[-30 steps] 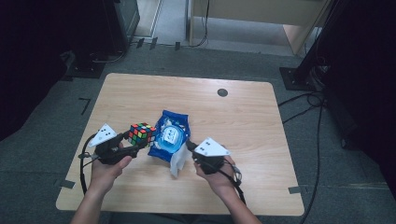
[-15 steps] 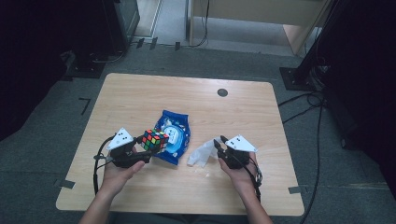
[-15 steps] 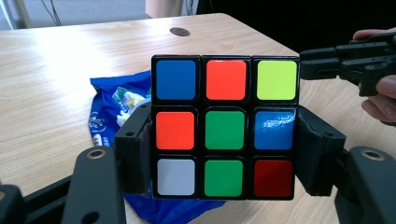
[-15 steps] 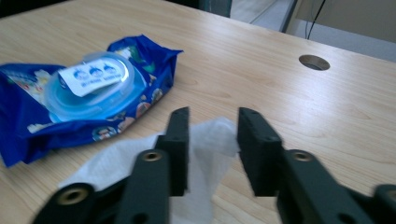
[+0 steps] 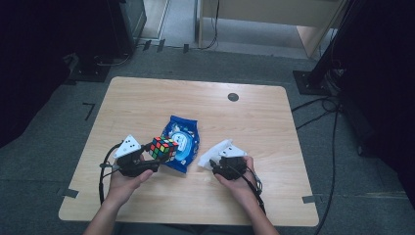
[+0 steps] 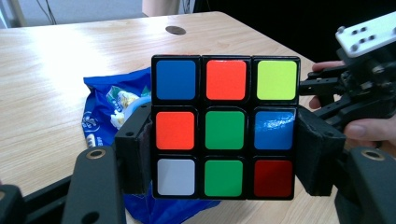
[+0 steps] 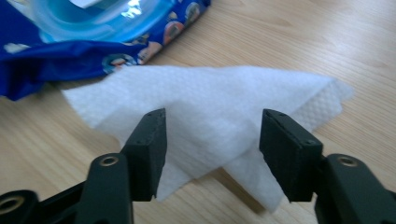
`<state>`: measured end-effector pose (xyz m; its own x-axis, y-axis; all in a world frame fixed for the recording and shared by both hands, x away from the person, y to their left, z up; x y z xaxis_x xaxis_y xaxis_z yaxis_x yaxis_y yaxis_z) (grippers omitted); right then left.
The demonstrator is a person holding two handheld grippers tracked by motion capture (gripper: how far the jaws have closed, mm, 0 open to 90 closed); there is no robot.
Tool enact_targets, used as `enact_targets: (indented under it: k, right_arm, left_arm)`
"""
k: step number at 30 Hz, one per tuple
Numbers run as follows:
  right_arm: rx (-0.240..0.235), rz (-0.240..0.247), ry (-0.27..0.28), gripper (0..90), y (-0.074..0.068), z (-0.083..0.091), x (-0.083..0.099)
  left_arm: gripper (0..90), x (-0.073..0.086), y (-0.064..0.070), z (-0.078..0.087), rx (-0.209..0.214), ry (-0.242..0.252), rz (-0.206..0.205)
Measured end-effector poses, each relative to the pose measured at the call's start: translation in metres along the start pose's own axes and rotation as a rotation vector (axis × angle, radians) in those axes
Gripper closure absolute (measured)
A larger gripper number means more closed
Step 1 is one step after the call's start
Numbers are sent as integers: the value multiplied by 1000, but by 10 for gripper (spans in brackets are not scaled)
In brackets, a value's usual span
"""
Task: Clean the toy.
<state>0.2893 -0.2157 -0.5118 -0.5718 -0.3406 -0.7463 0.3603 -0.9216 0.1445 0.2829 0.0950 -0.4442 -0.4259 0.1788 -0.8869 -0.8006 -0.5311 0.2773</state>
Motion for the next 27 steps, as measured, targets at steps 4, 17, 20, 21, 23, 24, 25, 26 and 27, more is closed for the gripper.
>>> enact_targets:
  k: [4, 17, 20, 21, 23, 24, 25, 26, 27]
  right_arm:
    - [8, -12, -8, 463, 3, -3, 0]
    - [20, -56, -23, 412, 12, -14, -2]
    - [15, -52, -45, 449, 12, -19, -1]
    - [9, -52, -44, 473, 12, -20, -1]
    - [-4, -53, -44, 539, 11, -19, -1]
    - [-9, -48, -41, 576, 11, -19, -1]
    - [-12, -45, -39, 620, 11, -19, -1]
    - [-11, -47, -38, 665, 11, -18, 0]
    - [-13, -49, -38, 709, 12, -18, 0]
  left_arm:
    - [340, 0, 0, -1, 1, -3, -3]
    - [339, 1, 3, -2, 3, -6, -12]
    - [340, 1, 2, -1, 4, -6, -14]
    - [340, 1, 2, -1, 4, -5, -13]
    - [340, 1, 2, -1, 6, -3, -13]
    - [340, 2, 2, -1, 7, -3, -12]
    - [340, 2, 3, -1, 8, -4, -14]
    - [340, 2, 3, -2, 11, -4, -13]
    - [339, 2, 3, -2, 12, -4, -15]
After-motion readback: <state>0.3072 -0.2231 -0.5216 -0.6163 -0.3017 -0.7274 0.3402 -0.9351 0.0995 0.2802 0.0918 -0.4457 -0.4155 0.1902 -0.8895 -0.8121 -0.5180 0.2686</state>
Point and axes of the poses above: each handheld gripper's, and its own axes: z roughly backward along the jaws, x roughly out of its underside, y roughly to its right, the point moved 1 cm from there along -z, roughly forward along the jaws, and after that the axes turned 11 degrees about x, right-handed, at the moved point
